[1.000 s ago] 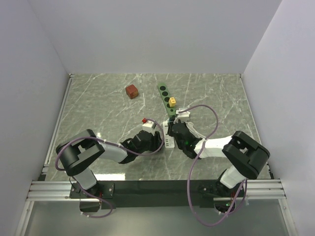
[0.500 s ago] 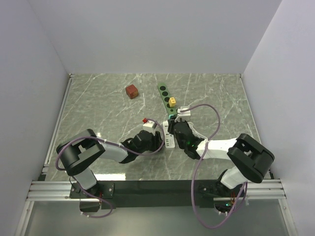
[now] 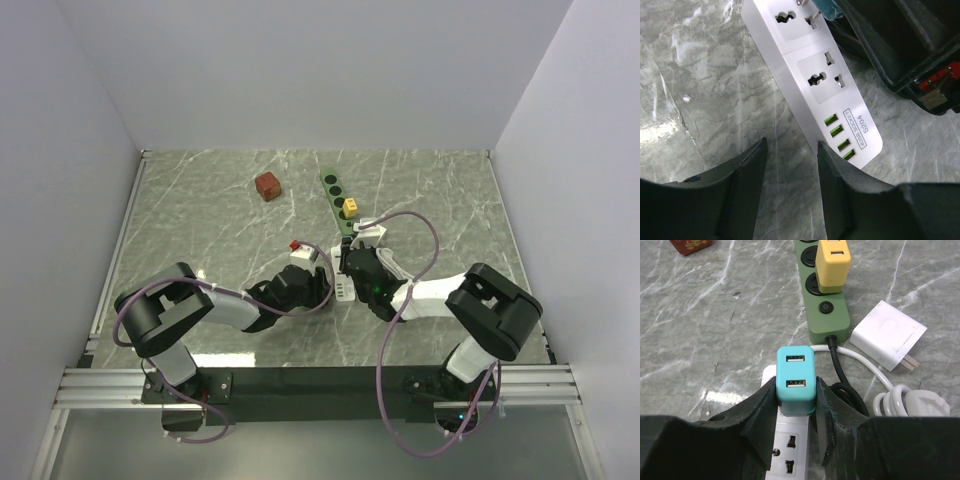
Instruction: Insert the plug
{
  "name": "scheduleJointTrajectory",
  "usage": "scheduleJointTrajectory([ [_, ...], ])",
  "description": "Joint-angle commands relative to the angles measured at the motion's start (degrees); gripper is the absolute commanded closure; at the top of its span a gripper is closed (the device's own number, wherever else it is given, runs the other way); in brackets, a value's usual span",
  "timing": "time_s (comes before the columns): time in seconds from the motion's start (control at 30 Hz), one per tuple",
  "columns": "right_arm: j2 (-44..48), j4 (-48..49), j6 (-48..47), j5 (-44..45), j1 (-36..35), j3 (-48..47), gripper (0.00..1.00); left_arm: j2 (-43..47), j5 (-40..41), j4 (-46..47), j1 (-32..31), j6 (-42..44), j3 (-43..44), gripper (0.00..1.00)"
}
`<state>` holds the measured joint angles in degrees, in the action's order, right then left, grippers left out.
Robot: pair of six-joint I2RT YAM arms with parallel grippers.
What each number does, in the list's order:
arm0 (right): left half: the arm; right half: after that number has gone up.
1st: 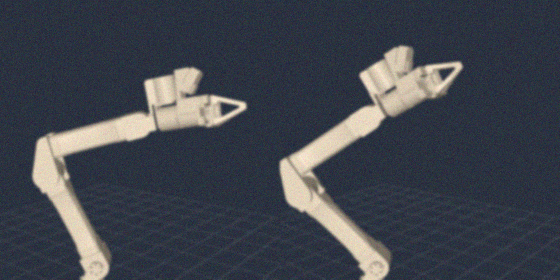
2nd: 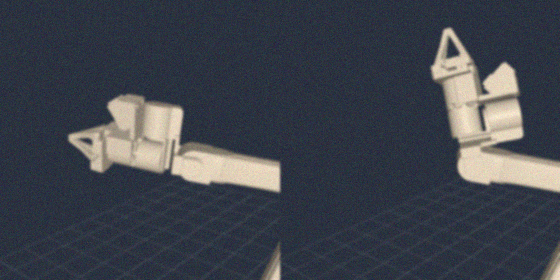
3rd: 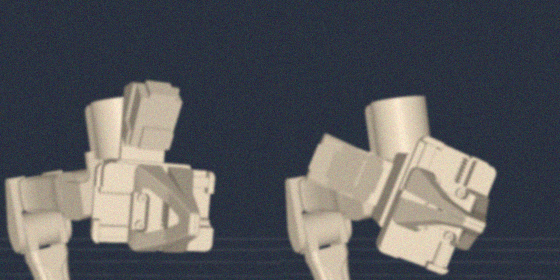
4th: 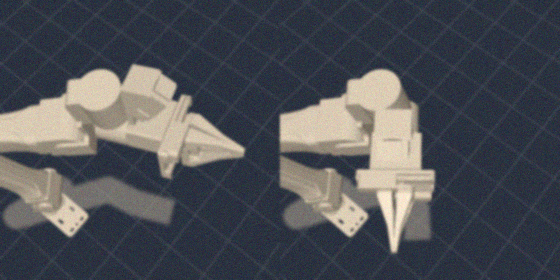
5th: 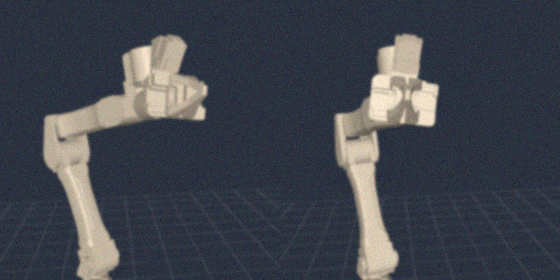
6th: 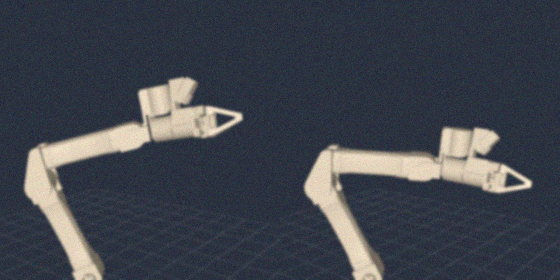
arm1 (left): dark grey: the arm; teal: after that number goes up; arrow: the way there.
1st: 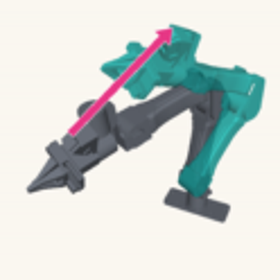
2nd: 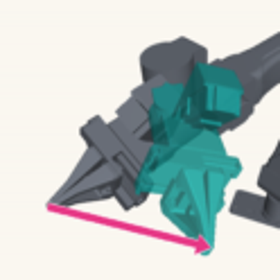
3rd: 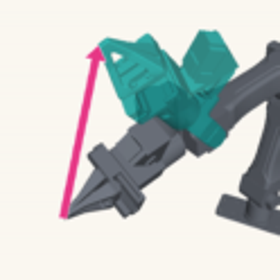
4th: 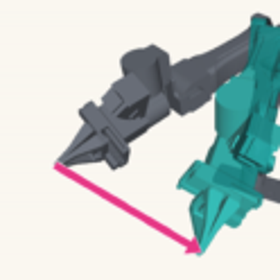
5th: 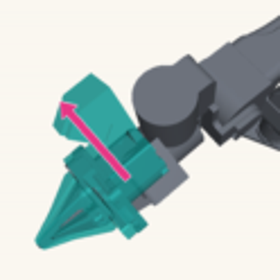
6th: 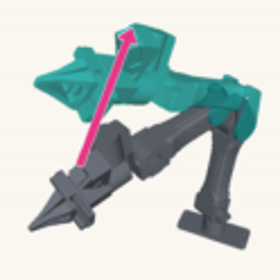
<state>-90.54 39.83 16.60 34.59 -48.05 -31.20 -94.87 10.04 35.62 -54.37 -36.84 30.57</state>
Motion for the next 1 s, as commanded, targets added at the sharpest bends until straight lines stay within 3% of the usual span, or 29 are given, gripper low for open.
scheduleJointTrajectory([
  [0.0,-0.9,2.6,-0.4,2.4,-0.5,-2.4,1.0,-0.8,-1.9,-3.0,-0.7,0.2,0.4,0.49],
  [0.97,-4.1,-2.0,2.6,4.9,-4.9,-1.0,1.0,-0.1,-2.2,-2.7,-0.6,0.3,-0.1,0.5],
])
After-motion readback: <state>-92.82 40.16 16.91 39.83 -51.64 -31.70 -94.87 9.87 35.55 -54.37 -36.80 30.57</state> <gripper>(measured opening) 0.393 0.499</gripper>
